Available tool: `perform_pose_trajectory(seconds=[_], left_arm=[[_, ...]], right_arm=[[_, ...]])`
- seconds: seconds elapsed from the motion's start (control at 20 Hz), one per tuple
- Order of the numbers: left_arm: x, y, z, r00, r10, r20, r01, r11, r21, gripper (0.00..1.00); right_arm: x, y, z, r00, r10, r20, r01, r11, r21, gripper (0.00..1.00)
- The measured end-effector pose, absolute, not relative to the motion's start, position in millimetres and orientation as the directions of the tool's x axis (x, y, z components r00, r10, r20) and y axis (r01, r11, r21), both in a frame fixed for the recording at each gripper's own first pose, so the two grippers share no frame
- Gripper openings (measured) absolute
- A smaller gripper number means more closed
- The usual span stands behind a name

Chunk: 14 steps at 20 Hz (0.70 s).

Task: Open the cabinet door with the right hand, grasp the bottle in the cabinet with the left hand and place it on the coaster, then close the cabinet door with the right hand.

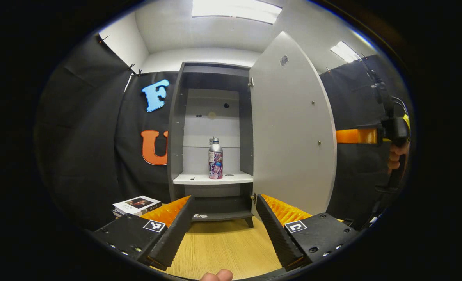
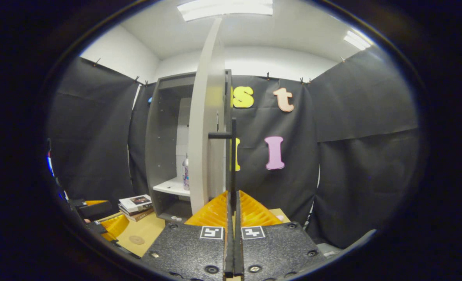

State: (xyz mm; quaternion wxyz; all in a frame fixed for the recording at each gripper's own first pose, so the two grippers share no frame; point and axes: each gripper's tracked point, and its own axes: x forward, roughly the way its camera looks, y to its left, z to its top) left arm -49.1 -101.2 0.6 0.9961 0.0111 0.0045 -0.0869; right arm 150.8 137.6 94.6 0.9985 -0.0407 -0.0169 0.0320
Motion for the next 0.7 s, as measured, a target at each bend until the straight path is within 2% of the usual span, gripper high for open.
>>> perform_pose_trajectory(seconds=[0.3, 0.5, 0.6, 0.65, 0.7], left_arm=[[-47, -93, 1, 0.987, -0.161, -0.003, 0.161, 0.987, 0.004, 0.95], [-45, -87, 0, 0.989, -0.148, -0.005, 0.148, 0.989, 0.014, 0.95], [-44, -85, -1, 0.99, -0.14, -0.007, 0.14, 0.99, 0.015, 0.95], [-42, -84, -3, 0.99, -0.137, -0.011, 0.137, 0.99, 0.015, 0.95], [-41, -84, -4, 0.991, -0.136, -0.014, 0.136, 0.991, 0.014, 0.95]], right_arm=[[146, 141, 82, 1.0, 0.022, -0.007, -0.021, 1.0, 0.013, 0.04], [148, 144, 86, 0.998, 0.059, 0.025, -0.059, 0.998, -0.006, 0.04], [147, 144, 84, 0.996, 0.081, 0.041, -0.08, 0.997, -0.021, 0.19], [147, 145, 84, 0.995, 0.083, 0.046, -0.082, 0.996, -0.021, 0.35], [147, 144, 84, 0.996, 0.076, 0.049, -0.075, 0.997, -0.023, 0.44]])
